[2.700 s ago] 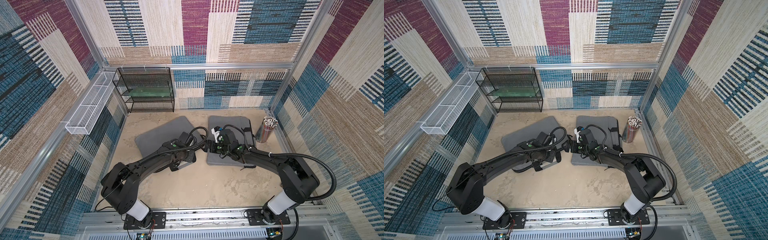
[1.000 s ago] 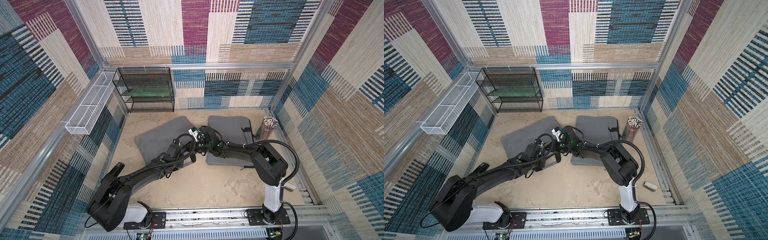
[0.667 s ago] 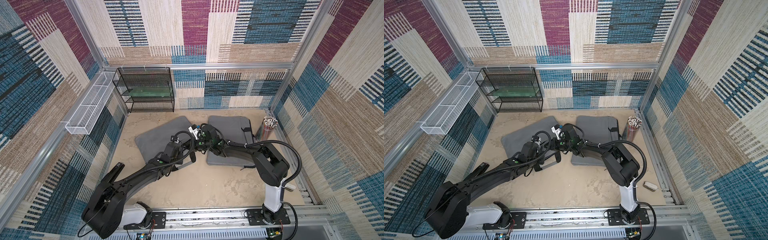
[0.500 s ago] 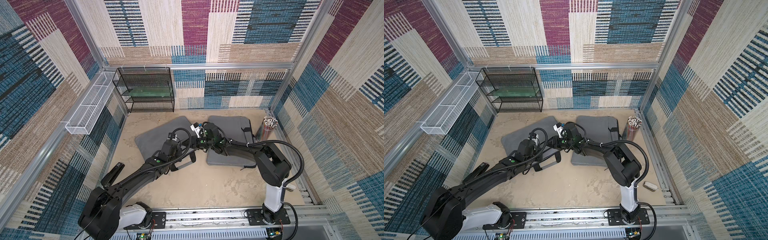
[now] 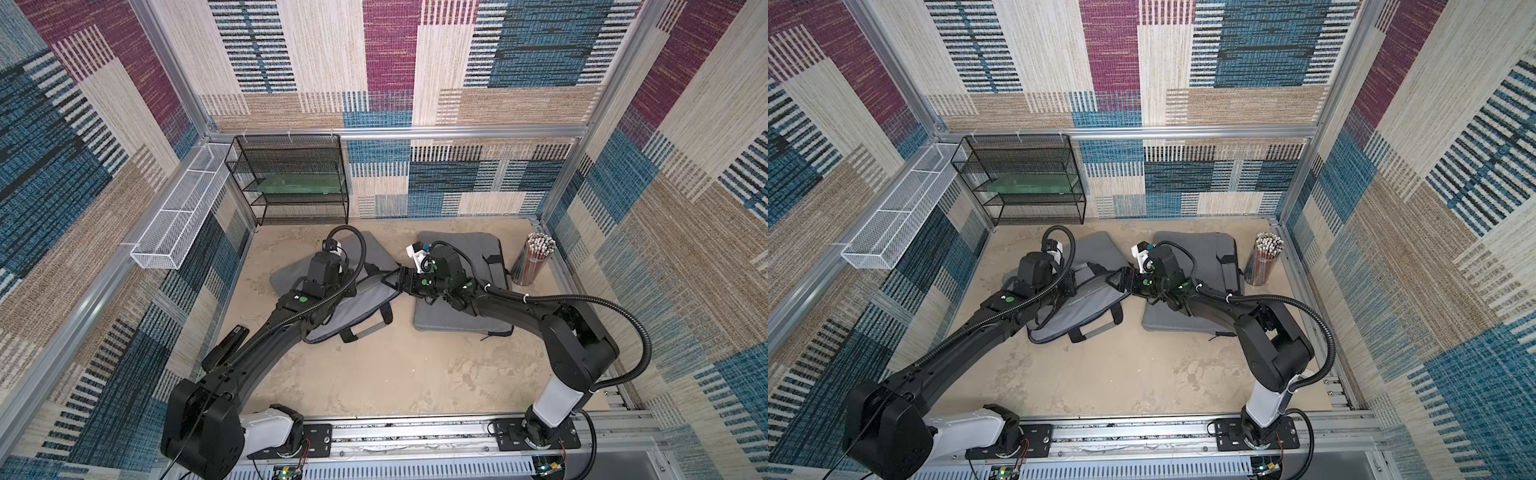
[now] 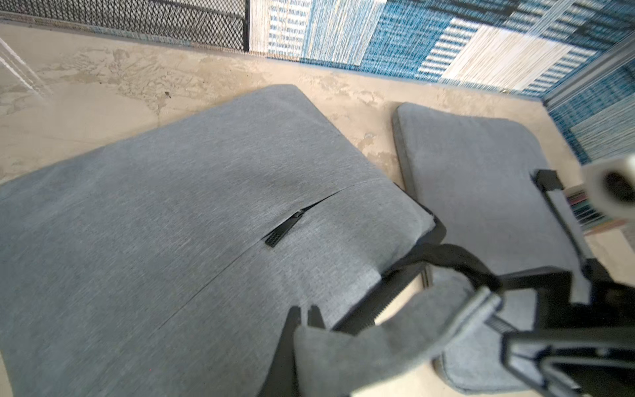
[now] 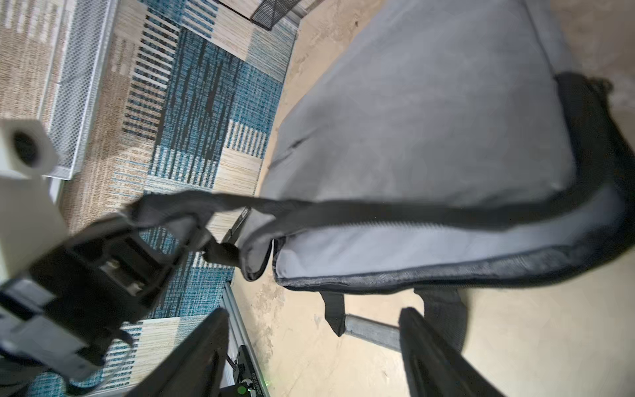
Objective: Open the zippered laptop bag and take out the laptop
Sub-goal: Open the bag flap on the zippered laptop bag, then take out the laptop from the zippered laptop bag.
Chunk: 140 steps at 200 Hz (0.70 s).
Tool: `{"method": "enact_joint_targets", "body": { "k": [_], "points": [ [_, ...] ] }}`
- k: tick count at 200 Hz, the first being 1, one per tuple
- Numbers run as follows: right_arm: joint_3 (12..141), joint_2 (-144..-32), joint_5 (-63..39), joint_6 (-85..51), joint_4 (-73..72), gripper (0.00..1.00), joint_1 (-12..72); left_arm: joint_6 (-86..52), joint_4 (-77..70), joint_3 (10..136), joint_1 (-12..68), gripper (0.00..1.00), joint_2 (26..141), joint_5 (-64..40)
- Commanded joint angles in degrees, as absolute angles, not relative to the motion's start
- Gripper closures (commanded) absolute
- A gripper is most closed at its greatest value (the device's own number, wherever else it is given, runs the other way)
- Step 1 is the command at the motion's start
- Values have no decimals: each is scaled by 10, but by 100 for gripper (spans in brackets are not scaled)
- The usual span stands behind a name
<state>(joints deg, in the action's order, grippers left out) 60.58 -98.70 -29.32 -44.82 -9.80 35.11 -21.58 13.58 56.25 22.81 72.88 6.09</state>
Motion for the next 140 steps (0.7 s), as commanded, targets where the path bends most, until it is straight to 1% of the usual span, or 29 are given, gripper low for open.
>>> {"method": "enact_joint_targets", "body": {
  "k": [1, 15, 27, 40, 70, 93, 105, 119, 140],
  "points": [
    [595, -989, -276, -471, -138, 6, 360, -238, 124, 595, 221, 100, 736, 22],
    [599, -1002, -274, -474, -147, 0, 369, -239, 128, 616, 219, 100, 741, 15],
    [608, -1015, -272, -474, -154, 5, 377, -241, 131, 630, 218, 100, 744, 8],
    [625, -1035, -270, -475, -156, 5, 386, -243, 131, 640, 218, 100, 743, 2],
    [658, -1094, -287, -507, -194, 5, 396, -257, 128, 654, 218, 100, 741, -9],
    [682, -1140, -295, -542, -234, 0, 401, -266, 120, 660, 218, 100, 740, -21],
    [694, -1162, -302, -563, -253, 4, 403, -270, 117, 662, 218, 100, 740, -26],
    [712, -1188, -309, -582, -264, 13, 403, -274, 112, 664, 218, 100, 738, -34],
    [736, -1222, -318, -608, -274, 18, 404, -280, 106, 666, 218, 100, 741, -47]
  ]
}}
